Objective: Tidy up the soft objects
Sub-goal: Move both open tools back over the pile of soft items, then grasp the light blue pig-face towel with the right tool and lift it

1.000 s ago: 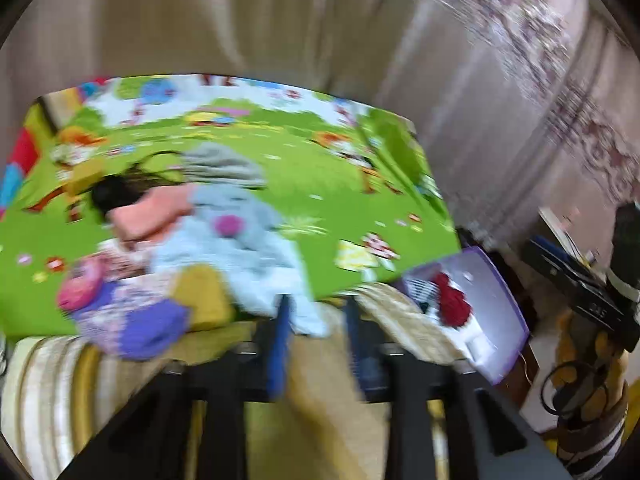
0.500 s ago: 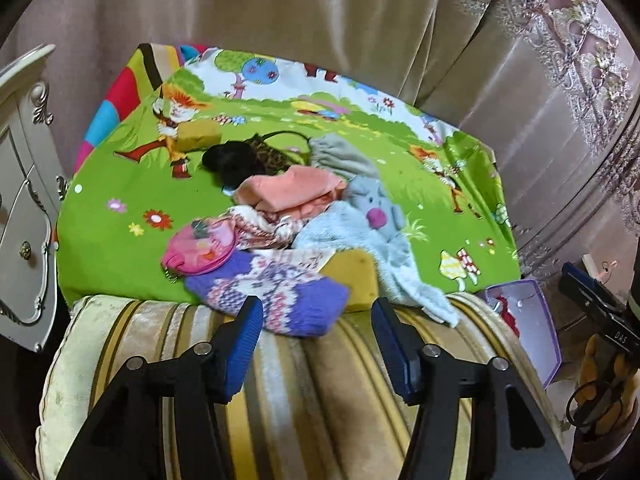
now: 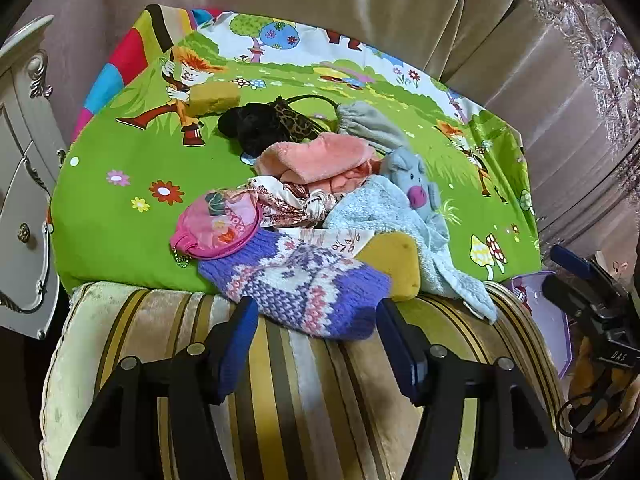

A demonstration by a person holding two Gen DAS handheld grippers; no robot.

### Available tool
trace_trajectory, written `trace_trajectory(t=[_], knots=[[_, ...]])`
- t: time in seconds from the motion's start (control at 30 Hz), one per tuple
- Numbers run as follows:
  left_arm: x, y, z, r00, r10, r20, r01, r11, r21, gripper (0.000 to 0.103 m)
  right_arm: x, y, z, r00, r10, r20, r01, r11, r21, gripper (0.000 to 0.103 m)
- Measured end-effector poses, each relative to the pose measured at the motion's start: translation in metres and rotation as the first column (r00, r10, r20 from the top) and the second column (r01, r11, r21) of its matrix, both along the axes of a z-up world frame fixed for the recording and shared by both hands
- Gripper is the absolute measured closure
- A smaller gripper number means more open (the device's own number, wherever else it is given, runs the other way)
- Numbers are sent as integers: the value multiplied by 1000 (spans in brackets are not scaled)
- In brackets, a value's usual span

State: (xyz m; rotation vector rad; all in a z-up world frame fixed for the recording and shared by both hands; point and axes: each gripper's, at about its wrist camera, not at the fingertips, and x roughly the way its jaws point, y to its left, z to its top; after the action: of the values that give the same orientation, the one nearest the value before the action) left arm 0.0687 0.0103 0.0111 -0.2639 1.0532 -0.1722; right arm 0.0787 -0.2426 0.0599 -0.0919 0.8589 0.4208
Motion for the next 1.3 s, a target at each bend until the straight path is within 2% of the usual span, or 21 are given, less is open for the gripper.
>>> trace_trajectory(t=[0.23, 0.47, 0.63, 0.9, 0.97, 1.1, 1.13, 1.17, 1.2, 1.23, 1.27, 1.3], knots=[[13, -10, -3, 999, -42, -11, 42, 998, 51, 40, 25, 23, -17, 997, 46, -68, -46, 999, 1, 7], [23, -19, -14, 993, -104, -50, 107, 992, 69, 40, 49, 36, -31, 988, 51, -149, -46, 998, 40, 7], [24, -22, -19, 989, -137, -58, 140, 988, 65, 40, 69, 39, -47, 970, 21, -241, -2, 997, 80, 7], [22, -22, -20, 985, -167, -45, 169, 985, 35, 57, 95, 42, -71, 931, -26, -364, 77, 989, 125, 10], [21, -22, -19, 984, -171, -39, 172, 985, 22, 63, 100, 44, -77, 922, -23, -386, 79, 988, 130, 17], [19, -20, -18, 984, -174, -26, 175, 985, 8, 68, 106, 47, -88, 904, -15, -426, 87, 985, 149, 31], [18, -20, -17, 984, -174, -23, 174, 985, 5, 69, 108, 47, -89, 901, -12, -433, 89, 983, 158, 39], [17, -20, -17, 985, -174, -19, 174, 985, 3, 69, 109, 48, -91, 899, -8, -438, 88, 983, 163, 53], [16, -19, -16, 985, -174, -14, 174, 985, -2, 70, 109, 49, -92, 896, 1, -444, 82, 983, 167, 61], [15, -18, -15, 985, -174, -10, 174, 985, -7, 70, 108, 50, -93, 895, 13, -445, 71, 982, 172, 73], [14, -18, -15, 985, -173, -6, 173, 985, -12, 70, 106, 52, -92, 897, 30, -441, 56, 982, 181, 79], [13, -17, -14, 985, -172, -2, 172, 985, -17, 70, 104, 53, -91, 900, 37, -435, 50, 981, 186, 81]])
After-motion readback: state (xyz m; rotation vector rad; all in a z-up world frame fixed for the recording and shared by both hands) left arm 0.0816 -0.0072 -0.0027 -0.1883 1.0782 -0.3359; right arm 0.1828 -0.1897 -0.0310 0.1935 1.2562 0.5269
